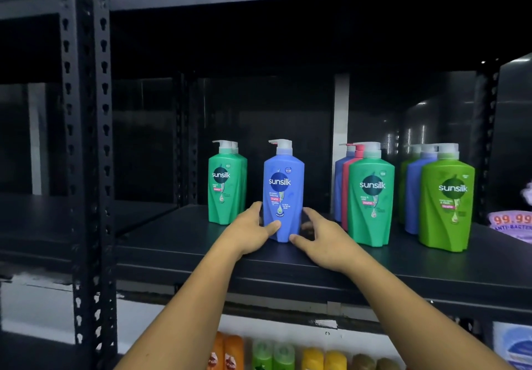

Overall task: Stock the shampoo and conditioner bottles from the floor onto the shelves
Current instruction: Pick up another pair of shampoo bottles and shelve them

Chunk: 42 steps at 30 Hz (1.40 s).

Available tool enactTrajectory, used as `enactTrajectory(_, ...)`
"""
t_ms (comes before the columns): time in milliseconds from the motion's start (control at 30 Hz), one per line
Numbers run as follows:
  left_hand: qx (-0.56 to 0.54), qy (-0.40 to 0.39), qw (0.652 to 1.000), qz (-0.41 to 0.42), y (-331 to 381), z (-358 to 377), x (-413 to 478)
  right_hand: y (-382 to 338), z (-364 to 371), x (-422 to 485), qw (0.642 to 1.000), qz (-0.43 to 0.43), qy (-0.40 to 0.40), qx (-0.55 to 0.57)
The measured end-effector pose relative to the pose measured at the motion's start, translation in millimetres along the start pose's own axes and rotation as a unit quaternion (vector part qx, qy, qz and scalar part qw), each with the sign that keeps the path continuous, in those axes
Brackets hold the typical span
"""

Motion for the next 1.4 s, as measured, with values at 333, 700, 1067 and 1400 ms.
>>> enactTrajectory(333, 0.026, 0.042, 0.998, -0.029, 4, 0, -2, 0, 7, 5, 0.992, 0.056, -0.108, -0.028)
enactTrajectory(700, 0.139, 0.057, 0.986, -0.069, -1, 2, 0, -3, 4, 2, 0.996, 0.033, -0.052, -0.071)
enactTrajectory(1067, 0.196, 0.185, 0.963, 0.006, 21, 3, -33, -13, -3, -17, 0.981, 0.046, 0.087, -0.169)
enactTrajectory(1400, 0.294, 0.152, 0.931, 0.152, 31, 21, -56, -17, 22, -66, 0.936, -0.006, 0.162, -0.314)
Point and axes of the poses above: each hand's wrist, its own x-axis towards the middle knuckle, its own z-axis out of the palm, y = z × x, the point moved 5 cm from there along x, towards the middle knuckle, and after that the axes turned 13 degrees about -y, right-handed, at the moved point
